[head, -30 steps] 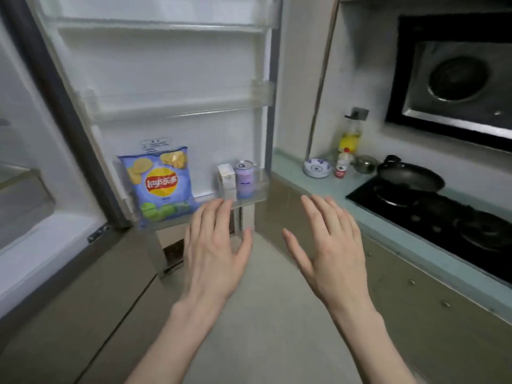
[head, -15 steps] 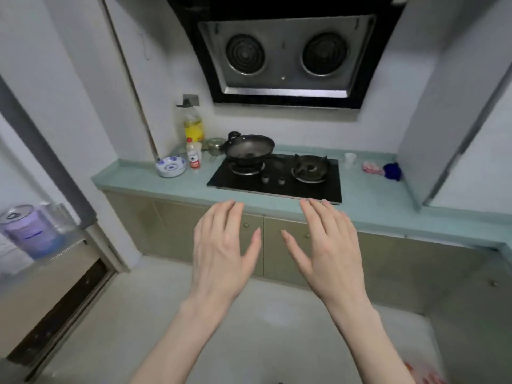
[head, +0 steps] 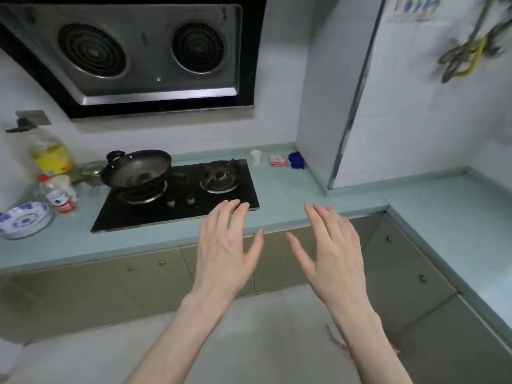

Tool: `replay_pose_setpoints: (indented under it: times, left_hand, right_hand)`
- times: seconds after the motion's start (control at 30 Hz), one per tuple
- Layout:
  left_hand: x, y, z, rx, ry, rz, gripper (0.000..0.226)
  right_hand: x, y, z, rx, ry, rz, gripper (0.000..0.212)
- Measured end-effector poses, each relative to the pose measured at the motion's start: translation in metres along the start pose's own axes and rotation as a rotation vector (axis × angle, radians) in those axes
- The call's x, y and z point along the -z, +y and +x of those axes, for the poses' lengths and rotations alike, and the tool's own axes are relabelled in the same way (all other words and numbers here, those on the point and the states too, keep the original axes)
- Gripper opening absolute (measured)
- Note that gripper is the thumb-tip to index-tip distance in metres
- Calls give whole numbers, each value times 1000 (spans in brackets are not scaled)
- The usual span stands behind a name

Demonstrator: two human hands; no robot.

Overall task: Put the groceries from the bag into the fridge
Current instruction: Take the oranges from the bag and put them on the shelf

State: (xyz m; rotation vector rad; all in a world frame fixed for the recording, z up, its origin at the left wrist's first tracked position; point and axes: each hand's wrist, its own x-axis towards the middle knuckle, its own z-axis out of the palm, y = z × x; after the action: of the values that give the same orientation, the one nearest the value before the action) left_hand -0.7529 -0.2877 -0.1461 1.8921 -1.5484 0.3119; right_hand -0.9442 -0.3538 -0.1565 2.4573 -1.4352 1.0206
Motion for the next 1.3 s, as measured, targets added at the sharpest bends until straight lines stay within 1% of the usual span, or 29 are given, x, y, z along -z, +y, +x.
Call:
replay_pose_setpoints:
  times: [0.2,0.37,0.47,0.63,0.77,0.93,1.1,1.3]
  left_hand:
    - [-60,14,48,-135,-81,-134,50]
    - [-109,40,65,-248,-186,-227,49]
    - [-130,58,71,-287,-222,-276,48]
    - [-170,85,67,-311,-344,-326,51]
    - [-207,98,61,-341,-360,-355,50]
    - [-258,122,49,-347,-390,-367,46]
    - [-312,147,29,-338,-479,-346,44]
    - [-395,169,1,-304,-570,-358,46]
  right_hand:
    - [-16,40,16,-154,1,-79,65]
    - [-13,76,8,-296,-1,-164,64]
    - [-8,93,0,-361,0,-200,64]
    - [-1,132,-25,-495,2,-254,62]
    - [-3,169,-50,-590,-14,-265,58]
    - [-13,223,-83,-687,-74,-257,61]
    - [-40,276,-111,-717,-133,-205,59]
    - [-98,337,-141,-752,-232,-102,55]
